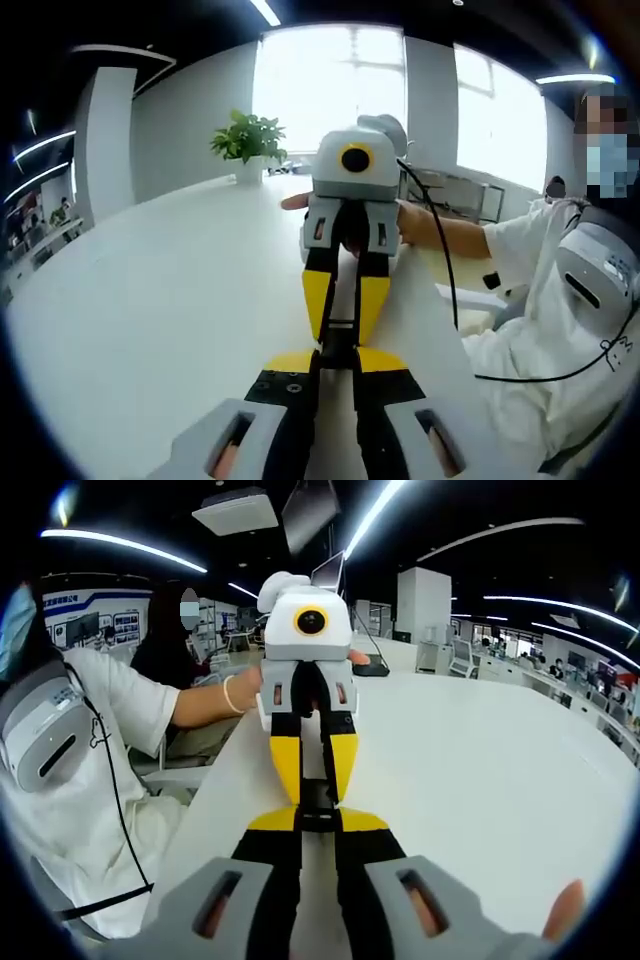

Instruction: Snap the two parts of the plastic buckle together until the buckle closes and remains connected.

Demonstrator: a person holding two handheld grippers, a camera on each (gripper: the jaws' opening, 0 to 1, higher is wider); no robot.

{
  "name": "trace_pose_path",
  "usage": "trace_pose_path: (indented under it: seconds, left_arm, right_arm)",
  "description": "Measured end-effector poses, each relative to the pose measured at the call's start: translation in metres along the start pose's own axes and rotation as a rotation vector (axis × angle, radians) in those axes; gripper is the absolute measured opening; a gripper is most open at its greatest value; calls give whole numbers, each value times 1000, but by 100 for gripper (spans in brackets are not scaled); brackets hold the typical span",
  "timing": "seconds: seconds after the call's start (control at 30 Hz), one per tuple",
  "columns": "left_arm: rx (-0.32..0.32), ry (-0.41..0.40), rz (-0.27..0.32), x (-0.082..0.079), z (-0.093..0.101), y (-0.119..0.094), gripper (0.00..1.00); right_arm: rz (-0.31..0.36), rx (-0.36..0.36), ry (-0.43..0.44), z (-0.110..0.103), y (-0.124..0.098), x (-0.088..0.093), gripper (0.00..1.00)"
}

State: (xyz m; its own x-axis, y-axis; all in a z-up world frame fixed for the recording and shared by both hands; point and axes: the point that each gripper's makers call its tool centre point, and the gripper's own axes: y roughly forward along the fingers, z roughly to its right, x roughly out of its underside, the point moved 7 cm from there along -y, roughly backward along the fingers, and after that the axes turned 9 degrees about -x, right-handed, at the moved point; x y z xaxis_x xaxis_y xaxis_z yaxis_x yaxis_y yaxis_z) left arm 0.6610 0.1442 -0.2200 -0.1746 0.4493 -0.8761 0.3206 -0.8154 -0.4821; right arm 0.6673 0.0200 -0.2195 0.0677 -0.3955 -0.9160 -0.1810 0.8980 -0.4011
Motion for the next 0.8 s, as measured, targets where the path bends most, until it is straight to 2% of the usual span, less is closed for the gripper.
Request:
trace_pose_path:
  seconds: [0.17,0.23,0.37,0.4,0.43,0.8]
  left_arm:
    - [-9,2,3,-2,-3,-2,11]
    - [-5,-7,-18,-1,-7,0,12]
    - [-24,-4,-39,0,-13,5,12]
    - [-29,-8,-38,0,-15,5,12]
    - [-26,-18,-33,0,-17,6,12]
    - [-35,-27,-33,1,-17,8,12]
  right_arm:
    - [-2,1,-1,5,1,-2,11]
    - [-12,-8,6,9,3,-1,11]
    - [-29,-19,19,21,3,3,11]
    - [-26,-16,29,32,0,4,12]
    - [-26,-15,33,34,-1,4,12]
    - [-35,-13,52,40,-3,6,12]
